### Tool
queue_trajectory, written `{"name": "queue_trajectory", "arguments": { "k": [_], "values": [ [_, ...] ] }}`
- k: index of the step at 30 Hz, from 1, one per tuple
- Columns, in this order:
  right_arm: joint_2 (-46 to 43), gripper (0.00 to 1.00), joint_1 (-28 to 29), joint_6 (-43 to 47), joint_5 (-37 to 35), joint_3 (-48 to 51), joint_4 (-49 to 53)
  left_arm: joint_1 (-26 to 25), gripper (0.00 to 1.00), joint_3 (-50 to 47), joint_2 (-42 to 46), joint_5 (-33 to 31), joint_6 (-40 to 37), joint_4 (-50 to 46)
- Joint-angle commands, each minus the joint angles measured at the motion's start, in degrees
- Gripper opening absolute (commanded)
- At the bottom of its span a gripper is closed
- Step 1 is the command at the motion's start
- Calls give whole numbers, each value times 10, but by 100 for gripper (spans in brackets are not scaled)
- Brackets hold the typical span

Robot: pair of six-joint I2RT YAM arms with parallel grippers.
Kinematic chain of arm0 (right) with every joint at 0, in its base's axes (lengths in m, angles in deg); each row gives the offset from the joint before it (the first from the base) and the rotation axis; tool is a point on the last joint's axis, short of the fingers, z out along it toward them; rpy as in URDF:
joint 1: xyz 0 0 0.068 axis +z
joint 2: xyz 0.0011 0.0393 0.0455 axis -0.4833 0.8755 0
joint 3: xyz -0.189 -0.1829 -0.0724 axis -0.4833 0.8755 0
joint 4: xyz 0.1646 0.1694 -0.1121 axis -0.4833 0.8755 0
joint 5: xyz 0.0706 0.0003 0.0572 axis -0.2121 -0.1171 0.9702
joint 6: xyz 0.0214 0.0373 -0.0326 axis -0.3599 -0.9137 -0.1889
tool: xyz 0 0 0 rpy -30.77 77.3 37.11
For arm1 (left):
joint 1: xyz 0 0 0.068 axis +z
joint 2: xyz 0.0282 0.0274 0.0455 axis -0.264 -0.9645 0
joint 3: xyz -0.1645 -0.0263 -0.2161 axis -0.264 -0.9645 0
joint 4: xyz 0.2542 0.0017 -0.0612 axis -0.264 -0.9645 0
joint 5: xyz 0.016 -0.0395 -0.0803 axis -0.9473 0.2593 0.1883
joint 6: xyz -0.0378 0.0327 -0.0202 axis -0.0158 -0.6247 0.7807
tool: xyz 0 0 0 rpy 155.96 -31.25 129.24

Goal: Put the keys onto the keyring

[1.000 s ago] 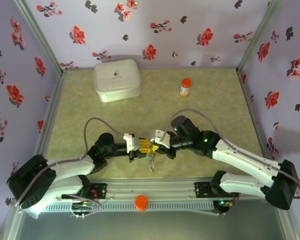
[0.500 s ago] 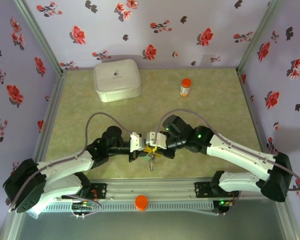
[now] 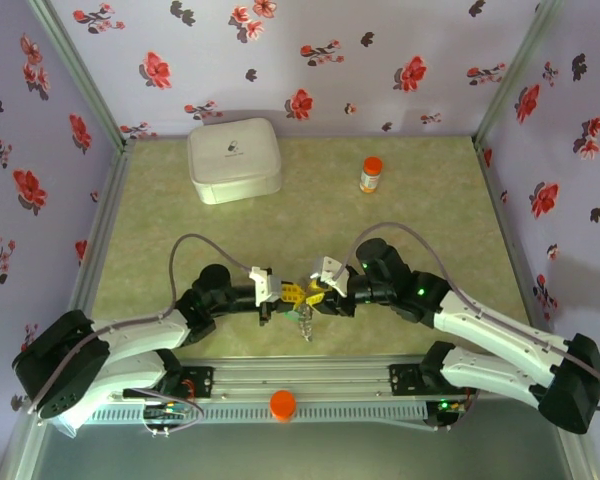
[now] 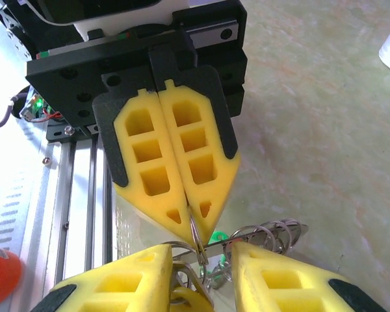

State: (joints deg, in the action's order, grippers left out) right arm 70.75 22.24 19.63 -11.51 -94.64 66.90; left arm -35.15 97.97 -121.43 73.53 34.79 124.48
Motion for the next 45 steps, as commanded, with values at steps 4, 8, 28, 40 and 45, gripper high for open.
{"name": "queue_trajectory", "arguments": {
  "k": [4,8,28,40,45],
  "values": [
    [-2,24,-1,-12,13,4,-25,2,0,-6,-11,30,22,102],
    [4,8,-1,-12,33,-2,-26,2,0,-8,-16,34,30,124],
    [132,0,73,161,-50,-229,301,-22,11,128,46,-68,-109,-312],
    [8,33,-8,-8,63,-55,12,-23,0,50,66,-48,-67,-130],
    [11,32,-8,-10,55,-32,1,-22,0,28,56,-31,-48,-65]
  ]
}}
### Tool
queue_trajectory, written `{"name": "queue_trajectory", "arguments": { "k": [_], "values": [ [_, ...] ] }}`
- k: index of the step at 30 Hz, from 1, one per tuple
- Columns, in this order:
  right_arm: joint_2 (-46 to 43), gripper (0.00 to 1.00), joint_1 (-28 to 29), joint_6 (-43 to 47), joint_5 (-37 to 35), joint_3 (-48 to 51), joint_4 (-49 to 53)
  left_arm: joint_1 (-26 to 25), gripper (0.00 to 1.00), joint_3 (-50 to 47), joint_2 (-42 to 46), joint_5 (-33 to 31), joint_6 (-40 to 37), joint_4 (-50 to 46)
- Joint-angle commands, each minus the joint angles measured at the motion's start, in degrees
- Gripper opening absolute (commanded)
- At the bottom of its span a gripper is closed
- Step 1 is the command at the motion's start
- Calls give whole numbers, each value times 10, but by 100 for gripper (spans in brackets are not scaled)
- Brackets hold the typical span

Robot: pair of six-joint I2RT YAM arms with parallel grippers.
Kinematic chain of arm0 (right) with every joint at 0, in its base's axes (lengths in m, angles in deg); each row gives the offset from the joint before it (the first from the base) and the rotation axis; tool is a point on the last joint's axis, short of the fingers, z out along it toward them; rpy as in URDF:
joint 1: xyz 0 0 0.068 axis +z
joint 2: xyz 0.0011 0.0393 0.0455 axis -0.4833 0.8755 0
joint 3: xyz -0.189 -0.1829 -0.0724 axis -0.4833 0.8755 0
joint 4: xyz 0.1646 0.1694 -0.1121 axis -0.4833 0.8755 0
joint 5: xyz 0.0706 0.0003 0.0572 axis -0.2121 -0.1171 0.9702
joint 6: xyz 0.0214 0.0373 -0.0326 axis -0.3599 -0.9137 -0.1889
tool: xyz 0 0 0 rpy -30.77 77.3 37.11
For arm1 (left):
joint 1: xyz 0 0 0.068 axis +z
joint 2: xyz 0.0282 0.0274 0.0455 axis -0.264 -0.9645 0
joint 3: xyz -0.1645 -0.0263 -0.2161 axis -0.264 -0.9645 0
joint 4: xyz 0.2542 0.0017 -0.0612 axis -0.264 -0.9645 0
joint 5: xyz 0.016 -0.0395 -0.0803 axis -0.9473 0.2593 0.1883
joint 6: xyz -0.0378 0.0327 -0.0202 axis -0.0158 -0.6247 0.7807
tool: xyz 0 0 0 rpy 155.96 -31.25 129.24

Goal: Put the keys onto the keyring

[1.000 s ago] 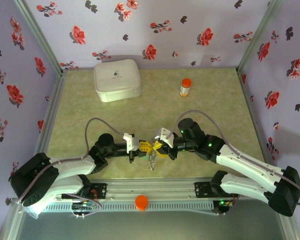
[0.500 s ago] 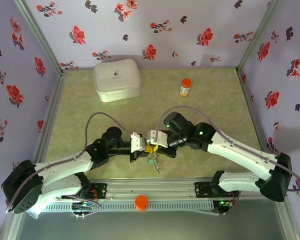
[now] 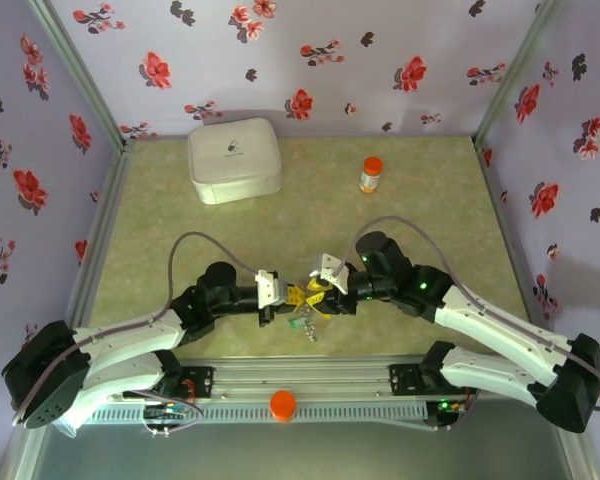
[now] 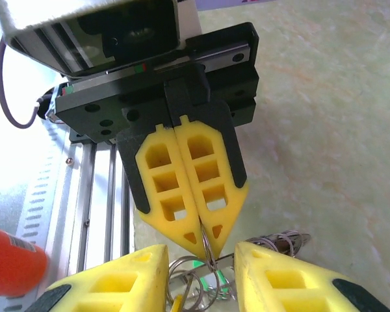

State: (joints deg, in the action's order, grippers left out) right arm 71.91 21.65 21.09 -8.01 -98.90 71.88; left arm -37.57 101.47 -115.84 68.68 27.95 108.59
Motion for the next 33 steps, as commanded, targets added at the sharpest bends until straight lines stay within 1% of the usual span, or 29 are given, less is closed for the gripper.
{"name": "queue_trajectory", "arguments": {
  "k": [1,4,8,12,13,19,25,28,29,32,33],
  "values": [
    [-1,32,-2,-23,14,15,-50,2,0,-9,-1,22,23,103],
    [-8,31,-4,-25,0,30,-68,2,0,-11,-9,32,23,116],
    [-8,29,-6,-29,2,34,-74,2,0,-13,-16,43,27,136],
    [-4,22,-6,-24,4,38,-67,3,0,-13,-19,46,31,154],
    [-2,20,-6,-22,5,38,-65,3,0,-27,-20,47,32,161],
    [9,19,-7,-8,6,36,-49,7,0,-42,-37,49,60,239],
    [9,16,-12,11,12,28,-21,7,0,-41,-46,63,61,248],
    [23,13,-11,24,12,21,-2,8,0,-39,-50,68,63,251],
    [27,11,-12,29,10,20,1,8,0,-39,-50,69,64,252],
    [37,0,-12,34,17,10,6,8,0,-38,-49,70,66,254],
    [41,0,-11,37,19,4,10,8,0,-38,-49,70,67,254]
  ]
}}
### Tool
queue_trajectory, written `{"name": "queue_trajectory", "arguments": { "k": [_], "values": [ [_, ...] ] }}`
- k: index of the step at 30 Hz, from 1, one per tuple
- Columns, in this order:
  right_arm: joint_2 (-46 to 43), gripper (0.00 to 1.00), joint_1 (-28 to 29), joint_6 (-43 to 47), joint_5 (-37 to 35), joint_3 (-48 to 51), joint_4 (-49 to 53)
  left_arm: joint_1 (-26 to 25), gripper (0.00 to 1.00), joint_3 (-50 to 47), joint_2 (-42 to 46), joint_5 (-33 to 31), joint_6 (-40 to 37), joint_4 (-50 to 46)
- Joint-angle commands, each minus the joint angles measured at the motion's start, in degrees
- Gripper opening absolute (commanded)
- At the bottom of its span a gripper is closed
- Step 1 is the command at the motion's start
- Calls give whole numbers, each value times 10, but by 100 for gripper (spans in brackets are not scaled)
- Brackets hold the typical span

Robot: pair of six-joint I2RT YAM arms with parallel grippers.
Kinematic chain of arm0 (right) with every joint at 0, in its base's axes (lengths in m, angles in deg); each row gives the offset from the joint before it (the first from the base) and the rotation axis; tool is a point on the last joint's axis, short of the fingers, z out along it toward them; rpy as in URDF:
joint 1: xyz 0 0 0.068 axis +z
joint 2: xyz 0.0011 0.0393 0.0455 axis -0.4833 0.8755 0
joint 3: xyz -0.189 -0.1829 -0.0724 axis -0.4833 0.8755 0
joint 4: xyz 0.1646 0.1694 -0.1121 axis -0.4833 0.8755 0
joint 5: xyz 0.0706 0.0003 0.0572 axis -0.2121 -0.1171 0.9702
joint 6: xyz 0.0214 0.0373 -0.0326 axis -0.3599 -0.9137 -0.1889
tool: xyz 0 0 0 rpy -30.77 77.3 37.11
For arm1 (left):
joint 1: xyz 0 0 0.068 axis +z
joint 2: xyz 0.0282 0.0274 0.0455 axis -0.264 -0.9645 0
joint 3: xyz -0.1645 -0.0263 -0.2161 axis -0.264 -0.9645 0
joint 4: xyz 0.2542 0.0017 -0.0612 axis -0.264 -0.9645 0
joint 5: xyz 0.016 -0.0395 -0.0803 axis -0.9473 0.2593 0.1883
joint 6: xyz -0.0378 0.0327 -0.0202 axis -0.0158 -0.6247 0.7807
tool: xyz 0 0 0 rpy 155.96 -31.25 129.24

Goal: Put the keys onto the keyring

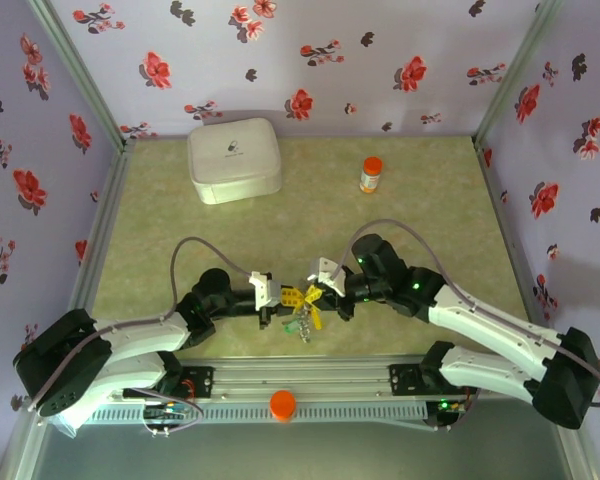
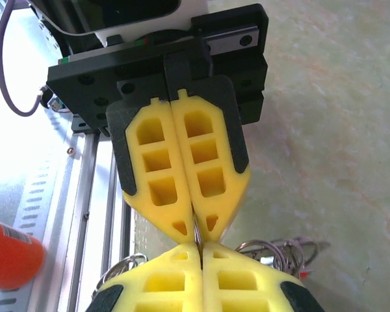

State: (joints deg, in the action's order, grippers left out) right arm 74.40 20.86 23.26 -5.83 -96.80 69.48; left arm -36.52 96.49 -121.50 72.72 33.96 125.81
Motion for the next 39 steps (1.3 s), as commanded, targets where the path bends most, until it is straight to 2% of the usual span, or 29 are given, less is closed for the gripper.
{"name": "queue_trajectory", "arguments": {
  "k": [1,3,4,7,9,12,14,15,18,20,21,22,23,26,29,34,39],
  "values": [
    [20,0,-2,19,-2,-26,39,-2,0,11,8,27,6,81],
    [23,0,1,31,-2,-47,57,-2,0,11,10,5,4,68],
    [24,0,5,39,-5,-59,68,-2,4,12,12,-14,2,54],
    [39,0,17,69,-14,-98,115,-2,25,27,27,-51,-22,-36],
    [53,0,25,82,-21,-123,149,-3,28,52,37,-62,-50,-119],
    [76,0,36,94,-28,-150,180,-9,22,91,41,-80,-102,-240],
    [93,0,43,104,-33,-166,195,-13,6,105,40,-82,-118,-271],
    [100,0,47,109,-35,-174,205,-12,2,108,39,-83,-122,-277],
    [119,0,56,119,-41,-201,237,-14,0,118,39,-90,-130,-305],
    [106,0,48,94,-51,-193,211,-14,0,114,44,-89,-126,-304],
    [92,6,37,73,-49,-180,184,-14,0,108,48,-89,-122,-293],
    [73,23,21,41,-40,-159,152,-14,0,99,54,-89,-113,-275],
    [53,34,8,10,-34,-138,120,-14,0,88,59,-91,-103,-252],
    [12,47,-5,-49,-27,-87,76,-13,0,60,64,-94,-67,-176],
    [-6,48,-4,-102,-16,-50,55,-13,0,37,59,-98,-50,-112],
    [-18,48,-2,-143,-48,-12,15,-13,0,37,55,-98,-49,-88],
    [3,42,-2,-159,-54,-7,14,-13,0,22,58,-98,-52,-86]
  ]
}}
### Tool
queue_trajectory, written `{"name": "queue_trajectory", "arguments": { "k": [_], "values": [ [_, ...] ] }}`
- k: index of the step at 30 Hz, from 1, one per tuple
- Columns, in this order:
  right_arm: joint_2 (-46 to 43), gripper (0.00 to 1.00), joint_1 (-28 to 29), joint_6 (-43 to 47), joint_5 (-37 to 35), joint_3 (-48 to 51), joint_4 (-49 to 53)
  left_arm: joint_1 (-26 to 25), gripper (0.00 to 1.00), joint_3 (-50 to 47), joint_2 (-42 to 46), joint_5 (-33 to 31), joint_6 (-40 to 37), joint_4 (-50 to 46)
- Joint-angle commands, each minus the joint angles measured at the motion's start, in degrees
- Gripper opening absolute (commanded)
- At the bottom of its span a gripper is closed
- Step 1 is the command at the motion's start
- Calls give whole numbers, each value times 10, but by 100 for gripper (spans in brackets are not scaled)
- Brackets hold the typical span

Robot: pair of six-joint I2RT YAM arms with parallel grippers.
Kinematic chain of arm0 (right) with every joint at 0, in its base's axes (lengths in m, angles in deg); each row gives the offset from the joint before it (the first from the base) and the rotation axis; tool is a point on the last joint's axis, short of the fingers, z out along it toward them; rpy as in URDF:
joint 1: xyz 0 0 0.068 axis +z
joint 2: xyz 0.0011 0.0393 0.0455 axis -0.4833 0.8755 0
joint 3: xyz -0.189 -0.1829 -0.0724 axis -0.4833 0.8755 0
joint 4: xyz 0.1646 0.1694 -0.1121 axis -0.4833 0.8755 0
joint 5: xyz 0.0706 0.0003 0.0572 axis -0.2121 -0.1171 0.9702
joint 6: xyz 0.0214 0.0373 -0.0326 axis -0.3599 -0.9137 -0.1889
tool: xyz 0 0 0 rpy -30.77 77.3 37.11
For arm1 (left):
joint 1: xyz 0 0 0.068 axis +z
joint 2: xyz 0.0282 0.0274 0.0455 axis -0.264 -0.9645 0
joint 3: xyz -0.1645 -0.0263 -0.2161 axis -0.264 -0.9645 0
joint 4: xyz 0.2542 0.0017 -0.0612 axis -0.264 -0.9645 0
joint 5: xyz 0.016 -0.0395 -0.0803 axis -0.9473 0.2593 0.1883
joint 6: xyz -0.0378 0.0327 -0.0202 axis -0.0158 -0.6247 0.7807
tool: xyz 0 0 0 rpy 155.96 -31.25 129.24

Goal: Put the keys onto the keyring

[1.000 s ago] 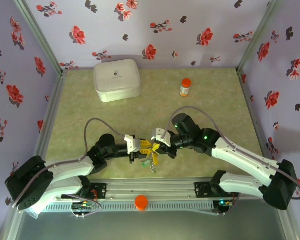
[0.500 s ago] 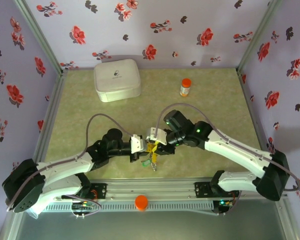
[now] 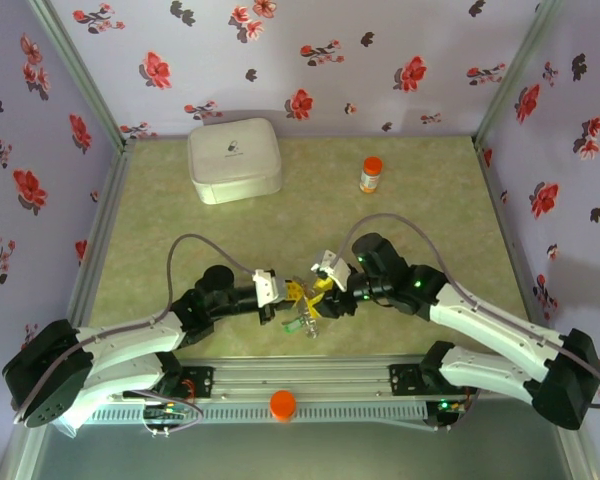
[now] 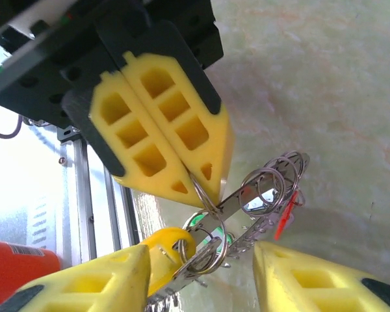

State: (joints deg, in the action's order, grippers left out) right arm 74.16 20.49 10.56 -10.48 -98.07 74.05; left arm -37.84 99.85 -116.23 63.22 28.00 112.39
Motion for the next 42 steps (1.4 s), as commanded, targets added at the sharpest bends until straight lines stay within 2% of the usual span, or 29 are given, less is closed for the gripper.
{"name": "queue_trajectory", "arguments": {
  "k": [1,5,7,8,13,20,21,22,24,26,30,34,42],
  "values": [
    [8,37,2,-35,-3,5,-32,0,0,-13,6,-4,7,49],
    [0,13,2,-47,7,10,-47,0,0,-17,10,-5,3,50],
    [-7,2,2,-47,-6,12,-45,0,0,-21,13,-7,2,56],
    [-10,0,0,-44,-12,14,-41,0,0,-23,15,-7,2,61],
    [11,0,-4,-33,-25,15,-14,0,0,-27,28,14,21,111],
    [100,0,-5,-52,47,-5,-11,-1,0,-27,37,25,18,152],
    [107,2,-5,-52,48,-12,-2,-1,0,-28,35,25,20,160],
    [109,9,-5,-50,44,-19,8,0,0,-32,32,21,20,168],
    [93,18,-5,-46,37,-19,5,0,0,-43,21,8,18,179],
    [54,32,-9,-44,19,-7,-11,0,0,-50,11,7,22,187],
    [-29,47,-14,-8,-23,28,-43,1,0,-57,-15,9,40,215],
    [-76,49,-13,45,-14,51,-74,2,0,-58,-43,29,60,244],
    [-57,43,-13,76,16,46,-95,9,0,-38,-61,70,78,251]
  ]
}}
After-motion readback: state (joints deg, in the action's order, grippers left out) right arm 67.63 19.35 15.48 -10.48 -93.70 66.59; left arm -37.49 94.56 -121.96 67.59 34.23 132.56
